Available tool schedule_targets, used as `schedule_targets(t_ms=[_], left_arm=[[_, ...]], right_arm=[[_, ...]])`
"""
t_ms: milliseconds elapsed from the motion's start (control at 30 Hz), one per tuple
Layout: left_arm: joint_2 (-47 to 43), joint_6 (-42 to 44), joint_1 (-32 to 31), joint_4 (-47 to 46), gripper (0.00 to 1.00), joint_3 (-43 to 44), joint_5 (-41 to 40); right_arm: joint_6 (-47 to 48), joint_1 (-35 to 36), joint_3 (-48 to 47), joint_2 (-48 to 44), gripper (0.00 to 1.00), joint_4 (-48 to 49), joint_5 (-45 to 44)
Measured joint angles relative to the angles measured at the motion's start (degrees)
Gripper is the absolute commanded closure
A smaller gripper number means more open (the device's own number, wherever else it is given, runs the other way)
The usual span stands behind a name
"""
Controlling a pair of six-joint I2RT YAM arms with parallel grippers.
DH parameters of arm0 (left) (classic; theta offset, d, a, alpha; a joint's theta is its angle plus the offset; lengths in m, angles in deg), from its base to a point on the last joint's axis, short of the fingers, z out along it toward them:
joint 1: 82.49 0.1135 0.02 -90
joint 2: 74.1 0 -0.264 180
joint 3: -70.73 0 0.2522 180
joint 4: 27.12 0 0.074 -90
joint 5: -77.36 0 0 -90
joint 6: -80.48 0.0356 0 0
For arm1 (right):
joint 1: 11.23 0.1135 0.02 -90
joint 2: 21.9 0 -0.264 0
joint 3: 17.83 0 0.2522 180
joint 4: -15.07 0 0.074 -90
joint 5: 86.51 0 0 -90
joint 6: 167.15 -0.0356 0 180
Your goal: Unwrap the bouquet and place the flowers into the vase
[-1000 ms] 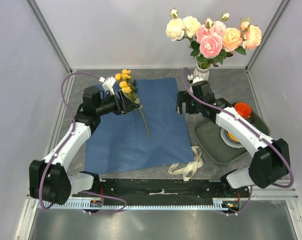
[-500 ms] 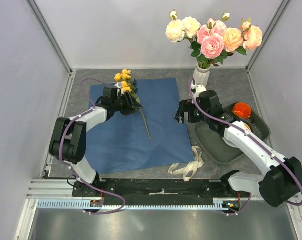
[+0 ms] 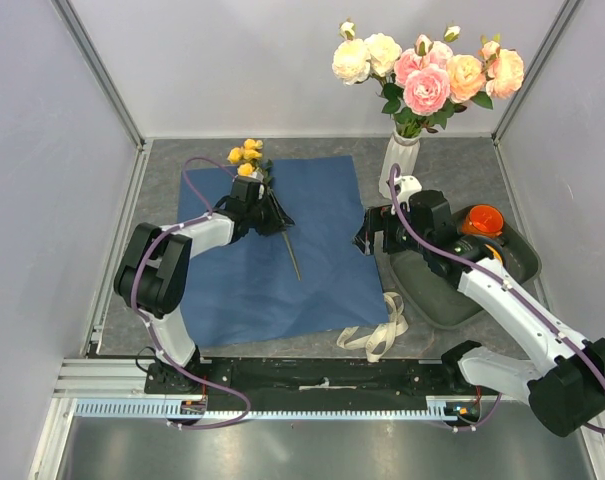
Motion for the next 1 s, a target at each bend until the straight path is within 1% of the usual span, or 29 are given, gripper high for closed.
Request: schedule_targets(t_ms=[100,200,300,433,567,667,767,1000], left_arm=[[-0.04,0.02,-0.46,-1.03,0.51,-0.96,-0.68],[-1.66,0.11,-1.40,-3.26,0.44,-4.52,-1.38],[-5.68,0.35,-2.03,-4.61,0.41,-8.66,-1.44],[-11.23,1.16,-2.19,-5.64,0.41,-11.63,-1.49],[-15.45,1.64,-2.16,-6.34,0.41,-12.76,-2.19],[-17.38,2.29,-2.16,-5.86,0.44,-12.83,-4.24],[-17.49,2.95,-2.16,-4.09,0.47,-12.81,-6.36],[-13.62,3.15,-2.16,1.44,0.47,-12.00,-9.38]], right_arm=[[-0.02,0.00,0.28,-0.04,0.02,0.00,0.00],[-0.07,0.00,0.37,-0.07,0.02,-0.11,0.07],[-0.33,0.00,0.57,-0.20,0.02,-0.07,0.28],[-0.52,0.00,1.07,-0.22,0.02,-0.11,0.90],[-0.87,0.00,1.16,-0.07,0.02,-0.07,1.51],[-0.92,0.00,1.16,0.39,0.02,0.02,1.66],[-0.92,0.00,1.18,0.96,0.02,0.26,1.73],[-0.92,0.00,1.18,2.34,0.02,0.61,2.58]])
